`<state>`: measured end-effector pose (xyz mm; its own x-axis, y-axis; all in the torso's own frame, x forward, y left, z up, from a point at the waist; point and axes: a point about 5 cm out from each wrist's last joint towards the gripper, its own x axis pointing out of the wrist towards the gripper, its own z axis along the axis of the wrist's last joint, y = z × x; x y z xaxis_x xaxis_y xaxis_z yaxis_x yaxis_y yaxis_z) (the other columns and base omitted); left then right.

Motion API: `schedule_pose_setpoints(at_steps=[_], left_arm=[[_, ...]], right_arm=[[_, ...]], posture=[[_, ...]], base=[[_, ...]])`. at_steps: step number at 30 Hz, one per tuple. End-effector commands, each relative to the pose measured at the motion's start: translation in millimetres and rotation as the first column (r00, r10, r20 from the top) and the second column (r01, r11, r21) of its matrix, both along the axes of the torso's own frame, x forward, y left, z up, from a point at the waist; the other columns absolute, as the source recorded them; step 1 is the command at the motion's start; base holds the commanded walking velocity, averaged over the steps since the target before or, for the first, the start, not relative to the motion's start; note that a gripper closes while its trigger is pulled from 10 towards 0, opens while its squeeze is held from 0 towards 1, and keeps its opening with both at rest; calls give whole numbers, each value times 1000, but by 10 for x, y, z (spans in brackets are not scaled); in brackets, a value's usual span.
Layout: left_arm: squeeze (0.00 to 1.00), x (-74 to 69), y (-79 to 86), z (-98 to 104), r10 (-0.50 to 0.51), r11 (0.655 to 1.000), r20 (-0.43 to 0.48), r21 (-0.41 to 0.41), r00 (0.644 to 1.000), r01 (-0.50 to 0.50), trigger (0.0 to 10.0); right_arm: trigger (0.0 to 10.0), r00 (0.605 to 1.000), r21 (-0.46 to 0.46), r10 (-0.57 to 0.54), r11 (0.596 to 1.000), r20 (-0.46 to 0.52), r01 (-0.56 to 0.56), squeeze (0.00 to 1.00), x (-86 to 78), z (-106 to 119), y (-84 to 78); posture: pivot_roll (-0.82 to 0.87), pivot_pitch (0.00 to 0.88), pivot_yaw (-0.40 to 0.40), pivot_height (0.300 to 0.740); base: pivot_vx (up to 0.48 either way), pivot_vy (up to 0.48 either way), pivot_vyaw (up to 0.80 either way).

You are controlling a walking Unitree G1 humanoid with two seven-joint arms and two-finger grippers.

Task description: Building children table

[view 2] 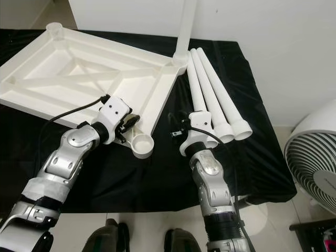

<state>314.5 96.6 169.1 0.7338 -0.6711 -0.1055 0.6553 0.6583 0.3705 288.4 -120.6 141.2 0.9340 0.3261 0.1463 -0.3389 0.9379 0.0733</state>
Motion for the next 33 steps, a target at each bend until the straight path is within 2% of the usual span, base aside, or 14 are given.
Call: schedule_pose_setpoints(at_steps=[1,3,4,6,10,11,12,16,19,20,22,27,28,33], left_arm=[[0,-66,-50,76,-79,997,28,-17,996,79,10000],[0,-95,-66,101,-110,993,31,-33,993,111,10000],[0,-125,-75,129,-139,988,23,-62,990,140,10000],[0,-144,-80,147,-158,984,17,-82,987,159,10000],[0,-181,-43,138,-180,983,53,-27,982,181,10000],[0,-190,-25,124,-181,983,61,-1,982,182,10000],[0,-193,3,108,-181,984,68,19,981,180,10000],[0,-197,115,56,-181,981,55,84,982,176,10000],[0,-227,173,-15,-214,965,37,162,976,205,10000],[0,-214,245,-79,-209,954,8,220,978,203,10000],[0,-192,291,-110,-202,947,-8,253,979,197,10000],[0,-133,351,-139,-184,946,-38,263,982,188,10000],[1000,-104,370,-133,-174,947,-36,269,984,177,10000],[1000,-15,426,-113,-144,934,8,332,990,133,10000]], right_arm=[[10000,1000,9,0,1000,17,0,0,-6,25,-25],[10000,1000,20,7,1000,18,-8,0,-6,28,-23],[10000,999,45,17,999,27,-18,1000,-4,49,-23],[10000,999,62,23,998,35,-26,1000,-3,64,-23],[10000,999,61,3,998,35,-5,1000,15,77,-55],[10000,999,56,-1,998,34,-1,878,19,73,-66],[10000,999,47,-2,999,36,0,0,20,72,-77],[10000,999,43,5,999,37,-6,0,21,72,-123],[10000,999,36,-2,999,40,0,0,23,76,-164],[10000,999,28,-6,1000,43,5,0,26,79,-201],[10000,999,24,-6,1000,45,5,0,27,83,-222],[10000,999,21,-5,1000,50,4,0,21,90,-237],[10000,999,22,-3,1000,51,2,0,14,90,-231],[10000,999,24,4,1000,53,-5,0,-6,93,-211]], posture=[[-68,91,-14,740],[-59,87,-13,740],[-57,85,-12,740],[-57,85,-12,740],[-54,81,-10,740],[-54,80,-11,740],[-55,79,-8,740],[-55,77,-5,740],[-54,74,-1,740],[-53,72,1,740],[-52,71,3,740],[-53,69,7,740],[-54,68,9,740],[-55,68,10,740]], base=[[0,0,0],[0,0,0],[0,0,0],[0,0,0],[0,0,0],[0,0,0],[0,0,0],[0,0,0],[0,0,0],[0,0,0],[0,0,0],[0,0,0],[0,0,0],[0,0,0]])
